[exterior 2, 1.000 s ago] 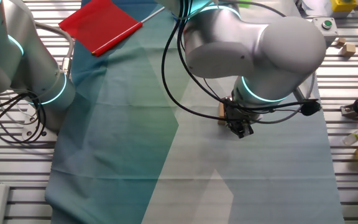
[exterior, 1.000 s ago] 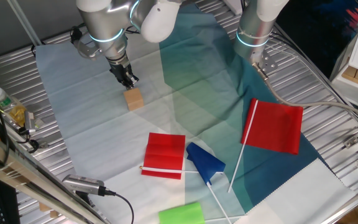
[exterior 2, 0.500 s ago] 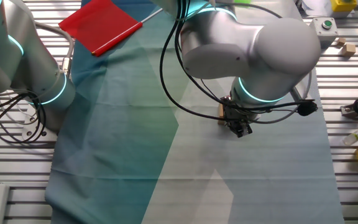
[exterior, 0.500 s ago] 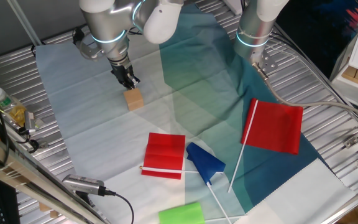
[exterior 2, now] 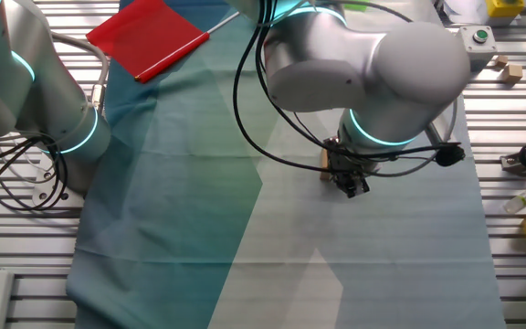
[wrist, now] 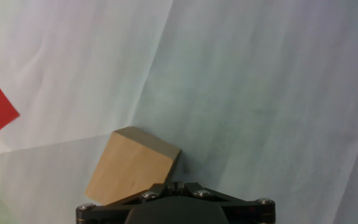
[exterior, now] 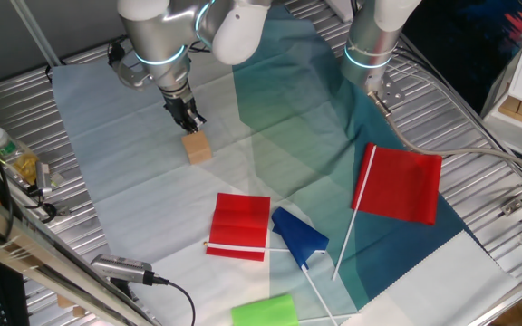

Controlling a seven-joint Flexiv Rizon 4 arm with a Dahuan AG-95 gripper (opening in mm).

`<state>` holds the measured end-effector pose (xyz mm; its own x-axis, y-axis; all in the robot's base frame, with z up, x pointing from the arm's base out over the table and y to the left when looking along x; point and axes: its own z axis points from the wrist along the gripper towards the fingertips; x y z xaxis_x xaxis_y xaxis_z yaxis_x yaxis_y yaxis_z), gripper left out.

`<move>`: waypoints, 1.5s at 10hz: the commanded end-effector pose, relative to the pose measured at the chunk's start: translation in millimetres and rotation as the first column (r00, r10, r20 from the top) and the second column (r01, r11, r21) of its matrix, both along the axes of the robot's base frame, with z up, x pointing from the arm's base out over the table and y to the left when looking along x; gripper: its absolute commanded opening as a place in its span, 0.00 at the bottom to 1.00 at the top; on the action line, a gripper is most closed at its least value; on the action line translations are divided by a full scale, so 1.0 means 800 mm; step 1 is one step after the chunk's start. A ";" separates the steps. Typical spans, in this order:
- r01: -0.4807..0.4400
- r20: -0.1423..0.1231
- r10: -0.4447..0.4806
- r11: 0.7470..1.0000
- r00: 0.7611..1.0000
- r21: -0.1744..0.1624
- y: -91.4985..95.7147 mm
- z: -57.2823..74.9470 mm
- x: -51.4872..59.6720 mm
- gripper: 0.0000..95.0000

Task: Use the gripper to push the small block from left to right

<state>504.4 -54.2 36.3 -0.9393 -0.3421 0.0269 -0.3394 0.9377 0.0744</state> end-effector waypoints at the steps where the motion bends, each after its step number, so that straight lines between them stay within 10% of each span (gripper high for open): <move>1: 0.009 0.000 -0.009 1.000 1.000 0.002 0.004 0.000 -0.001 0.00; 15: 0.109 0.002 -0.109 0.994 0.994 -0.017 0.076 -0.001 -0.005 0.00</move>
